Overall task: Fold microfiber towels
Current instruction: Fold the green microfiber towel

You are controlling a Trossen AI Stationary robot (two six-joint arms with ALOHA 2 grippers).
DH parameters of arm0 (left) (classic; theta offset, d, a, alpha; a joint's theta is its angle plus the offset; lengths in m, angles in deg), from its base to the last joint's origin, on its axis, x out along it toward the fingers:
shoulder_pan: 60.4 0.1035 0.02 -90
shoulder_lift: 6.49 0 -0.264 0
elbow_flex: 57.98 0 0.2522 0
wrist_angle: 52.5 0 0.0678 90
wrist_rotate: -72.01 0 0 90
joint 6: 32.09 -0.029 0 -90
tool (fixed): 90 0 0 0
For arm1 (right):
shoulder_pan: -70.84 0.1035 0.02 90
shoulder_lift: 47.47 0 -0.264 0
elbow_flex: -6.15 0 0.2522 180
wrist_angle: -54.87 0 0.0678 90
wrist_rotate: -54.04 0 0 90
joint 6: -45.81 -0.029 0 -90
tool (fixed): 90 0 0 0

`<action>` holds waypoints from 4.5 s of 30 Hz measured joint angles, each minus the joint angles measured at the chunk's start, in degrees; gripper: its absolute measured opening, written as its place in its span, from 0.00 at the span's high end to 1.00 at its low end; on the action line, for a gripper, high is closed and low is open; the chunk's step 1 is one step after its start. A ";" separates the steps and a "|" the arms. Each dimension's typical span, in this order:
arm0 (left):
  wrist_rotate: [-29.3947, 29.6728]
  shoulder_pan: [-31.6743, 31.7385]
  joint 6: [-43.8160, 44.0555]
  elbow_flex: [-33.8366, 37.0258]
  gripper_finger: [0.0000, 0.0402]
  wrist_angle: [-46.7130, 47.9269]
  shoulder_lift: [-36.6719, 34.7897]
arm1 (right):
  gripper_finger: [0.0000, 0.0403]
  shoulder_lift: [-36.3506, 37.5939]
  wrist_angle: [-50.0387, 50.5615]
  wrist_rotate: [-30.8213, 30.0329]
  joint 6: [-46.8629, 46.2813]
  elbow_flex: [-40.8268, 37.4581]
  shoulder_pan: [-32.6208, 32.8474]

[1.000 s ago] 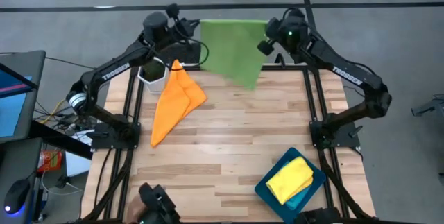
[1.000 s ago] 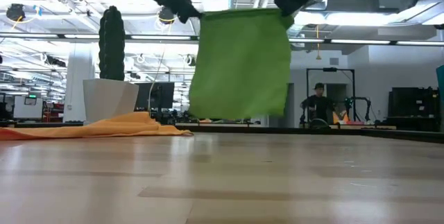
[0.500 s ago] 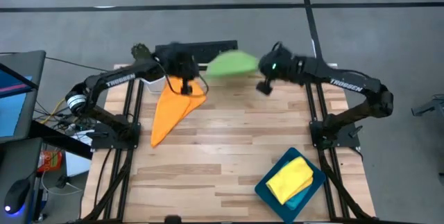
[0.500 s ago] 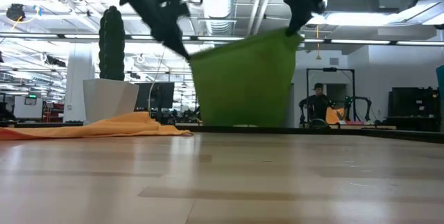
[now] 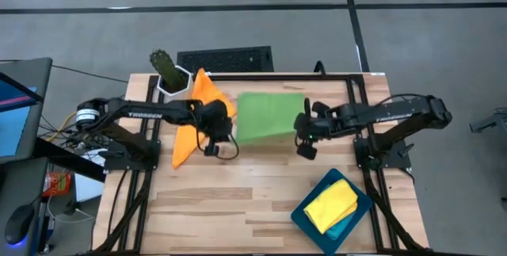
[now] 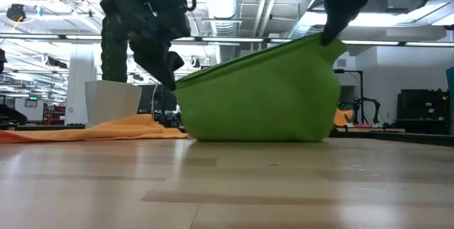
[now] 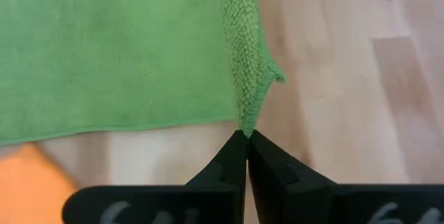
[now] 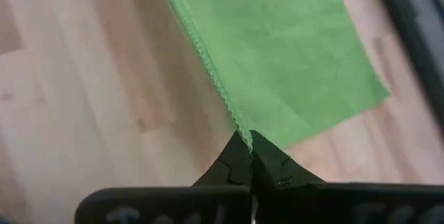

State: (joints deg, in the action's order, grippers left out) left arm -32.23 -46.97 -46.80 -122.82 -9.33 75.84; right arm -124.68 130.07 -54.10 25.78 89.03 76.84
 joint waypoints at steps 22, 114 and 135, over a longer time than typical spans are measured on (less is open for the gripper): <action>1.38 -0.61 9.25 -3.37 1.00 0.68 0.02 | 0.98 -0.84 5.43 15.22 1.84 0.02 -0.22; 1.16 7.03 -31.53 -13.85 0.82 -27.15 28.46 | 0.97 -6.73 -20.82 12.14 30.03 -14.99 -36.39; -0.44 7.87 -26.69 -19.94 0.82 -24.07 34.16 | 0.97 -6.71 -21.65 12.16 30.09 -14.99 -36.24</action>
State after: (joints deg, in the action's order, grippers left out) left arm -32.67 -39.10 -73.49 -142.76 -33.41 109.99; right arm -131.39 108.42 -41.94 55.87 74.04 40.60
